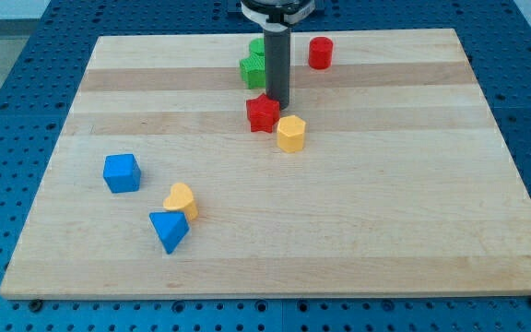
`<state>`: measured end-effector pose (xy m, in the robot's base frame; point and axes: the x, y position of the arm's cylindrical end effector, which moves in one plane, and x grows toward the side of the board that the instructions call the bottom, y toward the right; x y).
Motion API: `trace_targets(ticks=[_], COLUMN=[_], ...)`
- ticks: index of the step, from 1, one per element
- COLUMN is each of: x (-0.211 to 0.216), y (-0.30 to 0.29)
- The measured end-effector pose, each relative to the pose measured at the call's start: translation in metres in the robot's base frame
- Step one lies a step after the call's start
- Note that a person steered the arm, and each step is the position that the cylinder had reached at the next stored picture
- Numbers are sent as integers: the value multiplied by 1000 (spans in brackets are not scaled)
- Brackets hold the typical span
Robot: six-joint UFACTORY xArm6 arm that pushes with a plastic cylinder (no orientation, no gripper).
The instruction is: Point at the red circle
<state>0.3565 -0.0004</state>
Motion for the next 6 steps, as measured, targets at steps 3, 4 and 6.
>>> trace_targets(ticks=[3, 4, 6], x=[-41, -76, -132], y=[105, 136, 125])
